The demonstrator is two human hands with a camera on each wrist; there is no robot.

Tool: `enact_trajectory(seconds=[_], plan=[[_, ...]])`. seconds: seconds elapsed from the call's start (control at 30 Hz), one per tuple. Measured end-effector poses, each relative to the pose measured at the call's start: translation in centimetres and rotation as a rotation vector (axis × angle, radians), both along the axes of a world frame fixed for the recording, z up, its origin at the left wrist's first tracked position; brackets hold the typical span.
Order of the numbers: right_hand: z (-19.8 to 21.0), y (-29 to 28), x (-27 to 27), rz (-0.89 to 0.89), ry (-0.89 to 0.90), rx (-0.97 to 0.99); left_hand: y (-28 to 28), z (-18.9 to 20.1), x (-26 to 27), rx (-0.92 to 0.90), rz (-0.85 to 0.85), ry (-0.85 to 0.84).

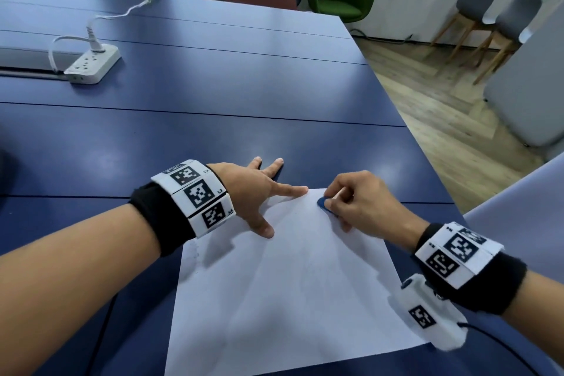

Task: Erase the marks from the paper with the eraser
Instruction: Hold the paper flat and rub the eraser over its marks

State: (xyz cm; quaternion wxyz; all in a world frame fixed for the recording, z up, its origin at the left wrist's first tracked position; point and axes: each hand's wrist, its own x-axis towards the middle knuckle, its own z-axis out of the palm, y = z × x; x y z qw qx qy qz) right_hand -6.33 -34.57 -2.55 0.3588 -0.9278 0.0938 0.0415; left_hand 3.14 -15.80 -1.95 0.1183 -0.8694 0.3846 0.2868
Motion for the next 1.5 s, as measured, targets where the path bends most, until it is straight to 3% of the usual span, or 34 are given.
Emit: enact_trajectory(seconds=[0.13, 0.3, 0.47, 0.6, 0.77, 0.9, 1.07, 1.2, 1.4, 1.5], plan=[[-0.4, 2.2, -1.8, 0.154, 0.064, 0.034, 0.0, 0.1, 0.0, 0.010, 0.005, 0.007], [0.2, 0.5, -0.2, 0.041, -0.003, -0.005, 0.0, 0.0, -0.1, 0.011, 0.007, 0.004], [-0.1, 2.0, -1.8, 0.179, 0.079, 0.001, 0.0, 0.1, -0.1, 0.017, 0.008, -0.004], [0.2, 0.1, -0.5, 0.049, 0.008, -0.035, 0.0, 0.1, -0.1, 0.015, 0.005, -0.004], [0.1, 1.8, -2.2, 0.198, 0.098, -0.003, 0.0, 0.1, -0.1, 0.024, 0.010, 0.001], [0.3, -0.2, -0.5, 0.043, 0.024, -0.045, 0.0, 0.1, 0.0, 0.015, 0.003, 0.000], [0.2, 2.0, -2.5, 0.191, 0.102, 0.029, 0.0, 0.0, 0.0, 0.017, 0.008, 0.001], [0.4, -0.1, -1.0, 0.044, 0.028, -0.038, 0.0, -0.1, 0.1, 0.015, 0.004, -0.002], [0.2, 2.1, -3.2, 0.203, 0.093, 0.008, 0.0, 0.0, 0.1, 0.020, 0.004, 0.002], [0.5, 0.4, -2.0, 0.079, 0.045, -0.014, 0.0, 0.0, 0.1, 0.016, 0.008, -0.002]])
